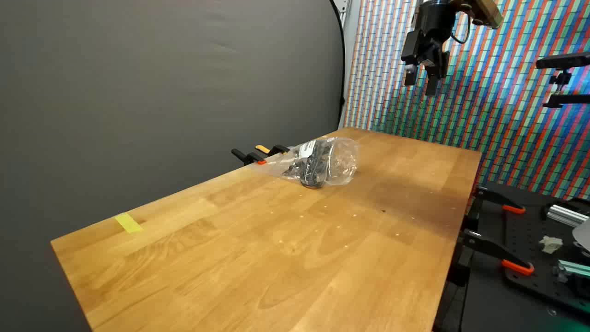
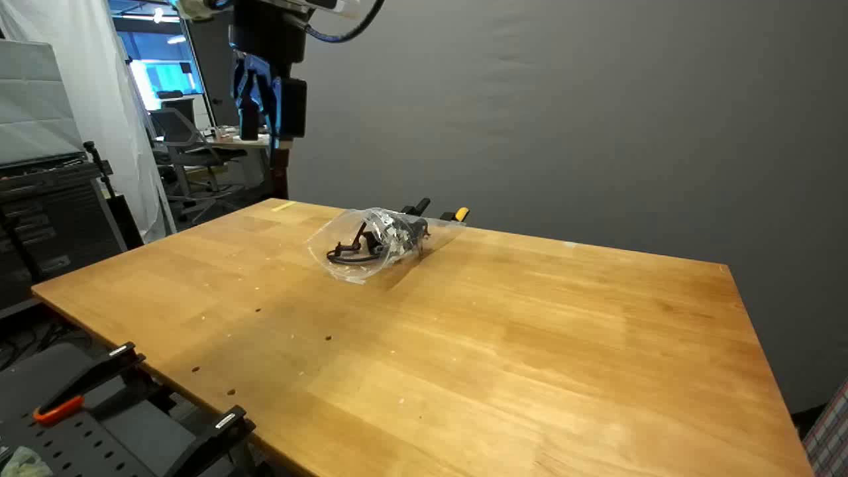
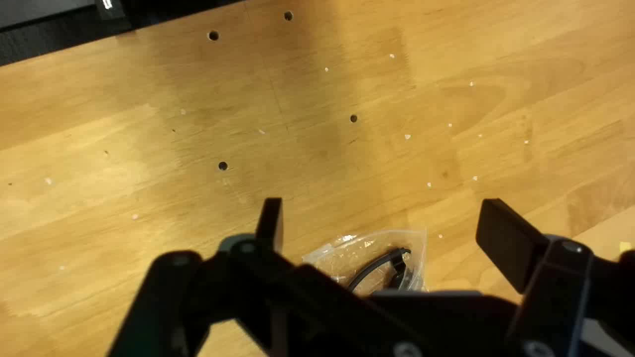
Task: Take the cable out of the plastic bag
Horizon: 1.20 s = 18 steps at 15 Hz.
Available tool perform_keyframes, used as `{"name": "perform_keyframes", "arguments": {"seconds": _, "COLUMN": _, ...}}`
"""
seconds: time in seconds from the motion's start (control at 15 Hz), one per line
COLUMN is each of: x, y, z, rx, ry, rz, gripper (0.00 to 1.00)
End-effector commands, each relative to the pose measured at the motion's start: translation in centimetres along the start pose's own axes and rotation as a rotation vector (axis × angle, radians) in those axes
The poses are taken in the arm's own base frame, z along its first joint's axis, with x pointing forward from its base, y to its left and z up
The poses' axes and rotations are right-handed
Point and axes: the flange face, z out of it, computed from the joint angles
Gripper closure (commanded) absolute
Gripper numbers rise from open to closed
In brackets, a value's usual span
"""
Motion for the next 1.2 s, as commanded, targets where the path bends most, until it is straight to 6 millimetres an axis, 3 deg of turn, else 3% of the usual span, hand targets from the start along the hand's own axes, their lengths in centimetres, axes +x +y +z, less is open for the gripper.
{"name": "perform_keyframes", "arguments": {"seconds": 0.0, "x": 0.1, "y": 0.0, "z": -0.1, "rx": 0.000, "ry": 0.002, "rz": 0.000, "gripper": 0.00}}
{"name": "perform_keyframes", "arguments": {"seconds": 0.53, "x": 0.2, "y": -0.1, "z": -0.4, "rx": 0.001, "ry": 0.008, "rz": -0.002, "gripper": 0.00}}
{"name": "perform_keyframes", "arguments": {"seconds": 1.13, "x": 2.8, "y": -1.0, "z": 6.6, "rx": -0.044, "ry": 0.015, "rz": -0.046, "gripper": 0.00}}
